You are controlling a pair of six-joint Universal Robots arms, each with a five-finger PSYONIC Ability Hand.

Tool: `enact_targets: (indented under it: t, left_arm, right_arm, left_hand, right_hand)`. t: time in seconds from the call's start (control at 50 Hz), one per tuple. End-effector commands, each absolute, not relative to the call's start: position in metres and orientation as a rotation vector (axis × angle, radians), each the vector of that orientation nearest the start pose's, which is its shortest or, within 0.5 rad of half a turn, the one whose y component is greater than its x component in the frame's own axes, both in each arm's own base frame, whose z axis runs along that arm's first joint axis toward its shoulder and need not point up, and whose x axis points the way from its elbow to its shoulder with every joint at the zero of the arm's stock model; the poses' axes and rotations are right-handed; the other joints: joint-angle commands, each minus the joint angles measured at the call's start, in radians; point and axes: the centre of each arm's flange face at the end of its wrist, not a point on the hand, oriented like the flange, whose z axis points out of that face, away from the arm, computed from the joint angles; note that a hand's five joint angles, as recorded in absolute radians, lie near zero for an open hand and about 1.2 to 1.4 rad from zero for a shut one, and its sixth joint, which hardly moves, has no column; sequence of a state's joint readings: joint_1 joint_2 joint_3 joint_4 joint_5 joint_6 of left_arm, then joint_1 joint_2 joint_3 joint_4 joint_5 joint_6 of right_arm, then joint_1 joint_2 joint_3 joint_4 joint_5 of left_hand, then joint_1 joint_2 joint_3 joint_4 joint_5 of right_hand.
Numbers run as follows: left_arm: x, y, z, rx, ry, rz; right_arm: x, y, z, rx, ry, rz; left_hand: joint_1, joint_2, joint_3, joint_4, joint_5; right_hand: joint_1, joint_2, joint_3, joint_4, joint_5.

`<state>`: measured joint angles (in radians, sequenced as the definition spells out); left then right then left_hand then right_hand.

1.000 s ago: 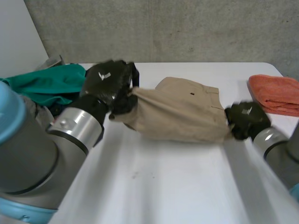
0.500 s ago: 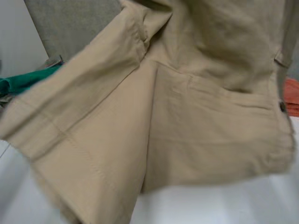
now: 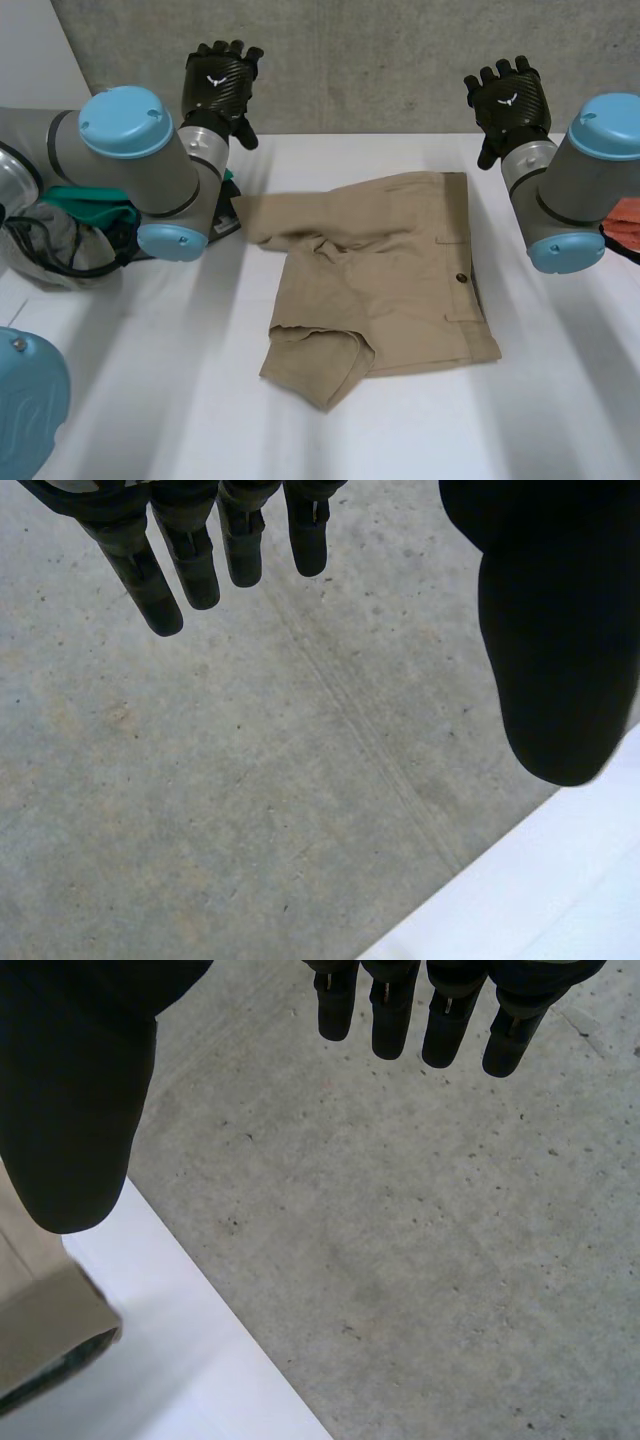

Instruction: Fold the laundry.

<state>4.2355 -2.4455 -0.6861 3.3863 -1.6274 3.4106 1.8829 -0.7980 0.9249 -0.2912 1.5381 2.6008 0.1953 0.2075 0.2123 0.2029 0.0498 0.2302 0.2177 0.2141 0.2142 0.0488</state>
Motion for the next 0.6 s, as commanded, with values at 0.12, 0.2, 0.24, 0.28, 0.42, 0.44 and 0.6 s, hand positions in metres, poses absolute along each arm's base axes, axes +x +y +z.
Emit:
enact_targets:
  t: [0.12,0.2,0.24,0.28,0.42,0.44,0.6]
  left_arm:
    - [-0.34,-0.315,0.262,0.847,2.111,-2.407]
    - [-0.34,-0.262,0.244,1.001,2.213,-2.305]
    - [-0.34,-0.243,0.236,1.061,2.245,-2.269]
    - [-0.341,-0.219,0.223,1.149,2.296,-2.21]
    - [-0.336,-0.196,0.177,1.251,2.384,-2.07]
    - [-0.336,-0.195,0.172,1.256,2.39,-2.056]
    - [-0.341,-0.207,0.146,1.261,2.41,-2.036]
  right_arm:
    - [0.255,-0.355,0.254,-1.032,2.091,-2.278]
    - [0.249,-0.32,0.231,-1.119,2.198,-2.038]
    - [0.244,-0.302,0.22,-1.155,2.244,-1.931]
    - [0.242,-0.289,0.213,-1.174,2.258,-1.869]
    - [0.238,-0.248,0.175,-1.247,2.259,-1.674]
    - [0.237,-0.245,0.17,-1.25,2.258,-1.666]
    - [0.238,-0.234,0.145,-1.249,2.221,-1.705]
  left_hand:
    - [-0.021,-0.033,-0.038,-0.028,-0.05]
    - [0.024,0.012,0.007,0.016,-0.005]
    - [0.077,0.064,0.06,0.069,0.048]
    - [0.089,0.076,0.072,0.081,0.06]
    - [0.092,0.079,0.075,0.084,0.063]
    - [0.097,0.085,0.08,0.09,0.068]
    - [0.317,0.305,0.3,0.31,0.288]
  right_hand:
    - [-0.056,-0.043,-0.04,-0.04,-0.049]
    - [-0.056,-0.043,-0.04,-0.04,-0.049]
    - [-0.056,-0.043,-0.04,-0.04,-0.049]
    - [-0.056,-0.043,-0.04,-0.04,-0.049]
    - [0.216,0.228,0.232,0.232,0.223]
    - [0.216,0.228,0.232,0.232,0.223]
    - [0.231,0.243,0.247,0.247,0.237]
